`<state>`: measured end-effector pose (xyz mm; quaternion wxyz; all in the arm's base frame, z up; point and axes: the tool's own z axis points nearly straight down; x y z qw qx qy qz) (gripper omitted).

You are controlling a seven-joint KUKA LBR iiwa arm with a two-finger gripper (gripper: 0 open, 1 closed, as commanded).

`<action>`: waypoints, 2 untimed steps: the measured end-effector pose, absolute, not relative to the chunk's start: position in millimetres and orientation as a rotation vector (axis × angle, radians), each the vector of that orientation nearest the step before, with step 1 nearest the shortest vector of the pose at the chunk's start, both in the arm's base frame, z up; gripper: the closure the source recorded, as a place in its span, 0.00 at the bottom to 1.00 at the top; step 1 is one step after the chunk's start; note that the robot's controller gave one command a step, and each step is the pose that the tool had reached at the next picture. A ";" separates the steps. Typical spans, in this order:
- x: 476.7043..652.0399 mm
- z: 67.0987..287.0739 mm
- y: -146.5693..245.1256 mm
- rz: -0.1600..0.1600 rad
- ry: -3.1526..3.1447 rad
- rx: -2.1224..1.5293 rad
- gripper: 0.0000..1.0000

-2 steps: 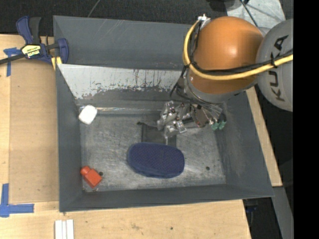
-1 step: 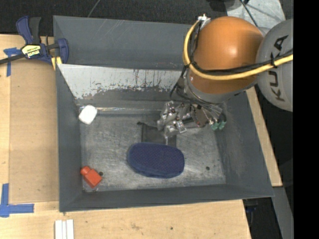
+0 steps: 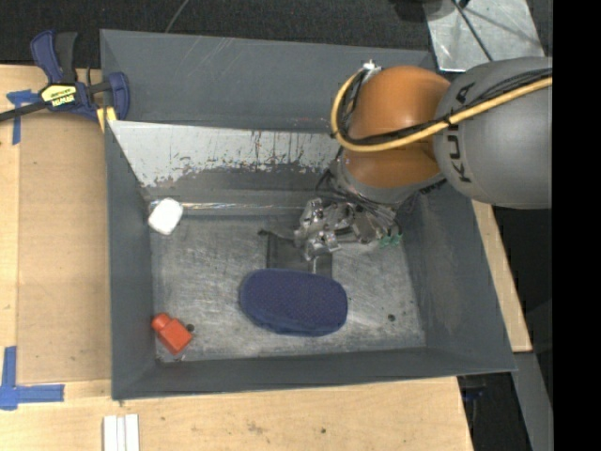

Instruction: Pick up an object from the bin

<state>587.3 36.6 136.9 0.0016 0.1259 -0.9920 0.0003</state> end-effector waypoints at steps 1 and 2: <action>600.5 105.0 24.2 -0.008 -3.149 -0.147 1.00; 598.4 101.9 23.0 -0.005 -3.141 -0.149 0.00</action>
Offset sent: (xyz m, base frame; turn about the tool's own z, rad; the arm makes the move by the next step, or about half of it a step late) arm 0.0186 -0.0299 -0.0669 0.5195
